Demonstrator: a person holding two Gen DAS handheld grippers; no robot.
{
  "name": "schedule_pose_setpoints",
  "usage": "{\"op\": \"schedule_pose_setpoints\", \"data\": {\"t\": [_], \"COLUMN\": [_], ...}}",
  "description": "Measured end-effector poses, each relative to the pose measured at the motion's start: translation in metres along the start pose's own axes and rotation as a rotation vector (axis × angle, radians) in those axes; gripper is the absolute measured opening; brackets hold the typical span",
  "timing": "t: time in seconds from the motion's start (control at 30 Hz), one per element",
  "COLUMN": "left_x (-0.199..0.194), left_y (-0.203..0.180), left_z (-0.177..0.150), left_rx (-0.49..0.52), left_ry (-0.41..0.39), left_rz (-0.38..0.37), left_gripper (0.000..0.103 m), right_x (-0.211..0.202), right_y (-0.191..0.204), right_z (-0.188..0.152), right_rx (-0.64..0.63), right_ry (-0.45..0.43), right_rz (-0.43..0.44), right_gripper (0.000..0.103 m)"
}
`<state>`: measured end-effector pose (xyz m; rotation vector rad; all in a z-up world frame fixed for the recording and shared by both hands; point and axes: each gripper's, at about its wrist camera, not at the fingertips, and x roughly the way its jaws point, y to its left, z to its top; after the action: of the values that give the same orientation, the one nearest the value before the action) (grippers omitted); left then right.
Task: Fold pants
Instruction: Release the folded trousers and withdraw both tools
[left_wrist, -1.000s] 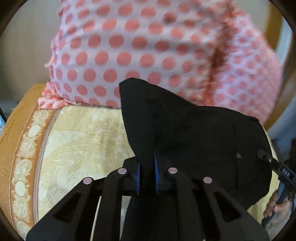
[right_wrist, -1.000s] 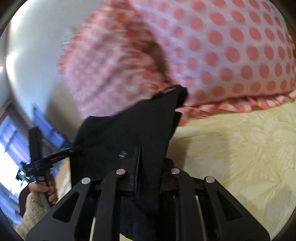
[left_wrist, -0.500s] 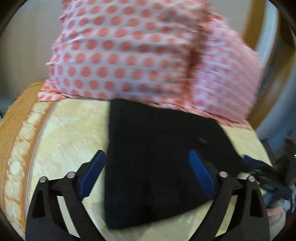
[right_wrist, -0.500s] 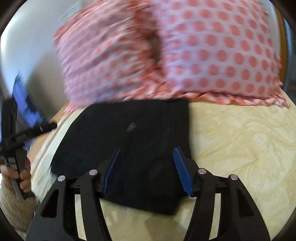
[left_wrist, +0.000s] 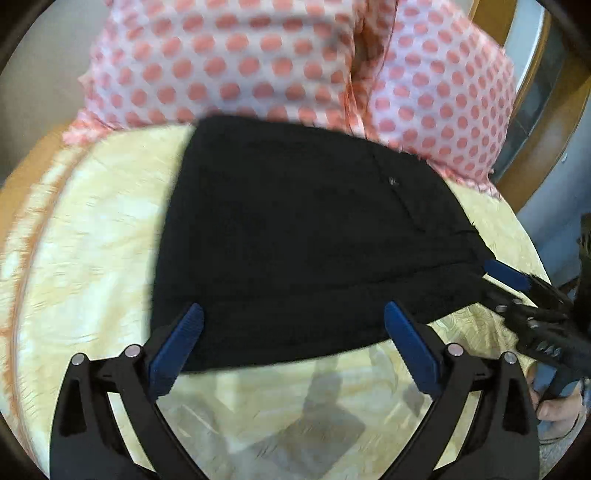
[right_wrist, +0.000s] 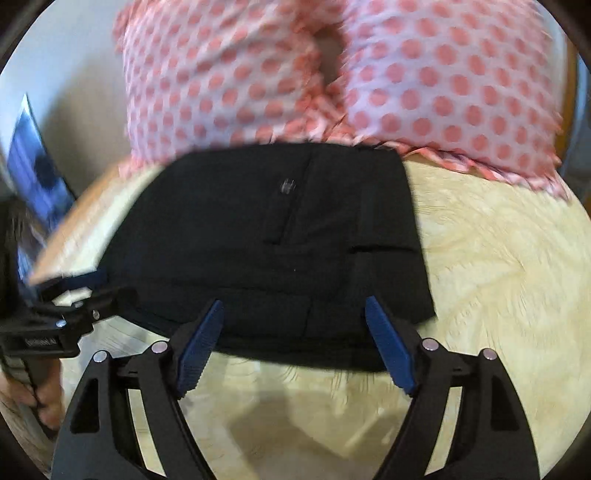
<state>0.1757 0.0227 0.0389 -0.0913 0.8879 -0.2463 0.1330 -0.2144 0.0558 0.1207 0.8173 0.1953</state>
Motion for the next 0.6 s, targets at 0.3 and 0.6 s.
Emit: {"op": "schedule_pose_setpoints", "data": {"t": [0.3,0.6], "left_x": [-0.05,-0.044], "left_y": [0.036,0.04], "left_z": [-0.072,-0.109], "left_rx": [0.054,0.048], "left_ry": [-0.11,-0.062], "left_rz": [0.21,0.218], "left_gripper": [0.101,0.101], "right_x": [-0.028,-0.018], "right_y": [0.028,0.048], "right_z": [-0.075,-0.099], "right_rx": [-0.001,-0.046], "right_ry": [-0.063,-0.053], "right_rz": [-0.107,-0.139], "right_gripper": [0.102,0.102]}}
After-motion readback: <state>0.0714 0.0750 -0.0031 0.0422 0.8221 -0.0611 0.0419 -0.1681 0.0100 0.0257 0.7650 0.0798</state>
